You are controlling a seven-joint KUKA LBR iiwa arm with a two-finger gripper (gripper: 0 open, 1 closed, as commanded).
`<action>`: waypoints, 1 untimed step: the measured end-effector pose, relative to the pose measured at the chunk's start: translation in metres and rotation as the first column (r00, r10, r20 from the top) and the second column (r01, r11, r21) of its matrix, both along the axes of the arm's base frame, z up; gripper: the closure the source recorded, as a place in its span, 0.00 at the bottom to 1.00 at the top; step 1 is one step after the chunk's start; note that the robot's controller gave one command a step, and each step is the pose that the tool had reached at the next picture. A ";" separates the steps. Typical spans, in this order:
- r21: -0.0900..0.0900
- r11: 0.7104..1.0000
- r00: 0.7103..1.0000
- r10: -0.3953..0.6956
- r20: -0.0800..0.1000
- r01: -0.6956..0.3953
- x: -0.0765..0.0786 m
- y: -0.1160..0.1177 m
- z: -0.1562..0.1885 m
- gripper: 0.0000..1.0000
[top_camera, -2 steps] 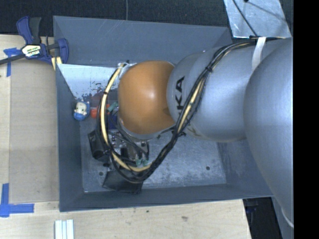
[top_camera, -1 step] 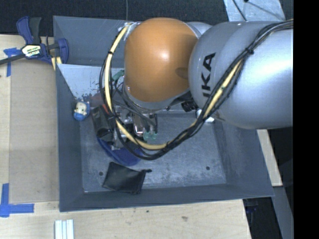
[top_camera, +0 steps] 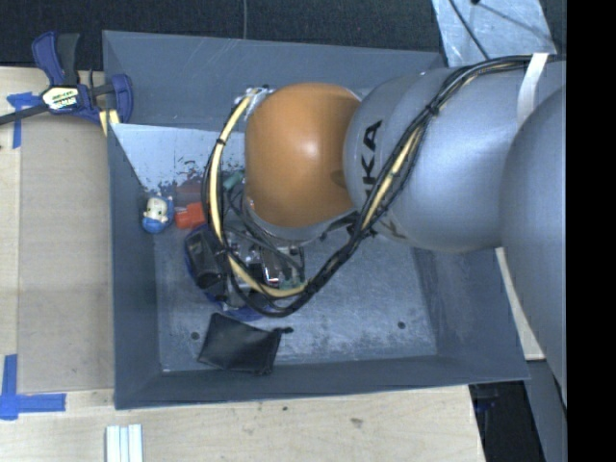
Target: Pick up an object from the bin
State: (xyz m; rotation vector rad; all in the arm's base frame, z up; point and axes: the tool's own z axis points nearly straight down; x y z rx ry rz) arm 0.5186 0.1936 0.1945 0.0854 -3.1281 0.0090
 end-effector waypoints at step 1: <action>0.012 0.999 0.999 0.030 0.022 -0.031 -0.011 0.018 -0.043 1.00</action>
Offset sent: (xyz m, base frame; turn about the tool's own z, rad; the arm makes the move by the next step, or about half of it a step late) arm -0.0125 0.0152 -0.0423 -0.0235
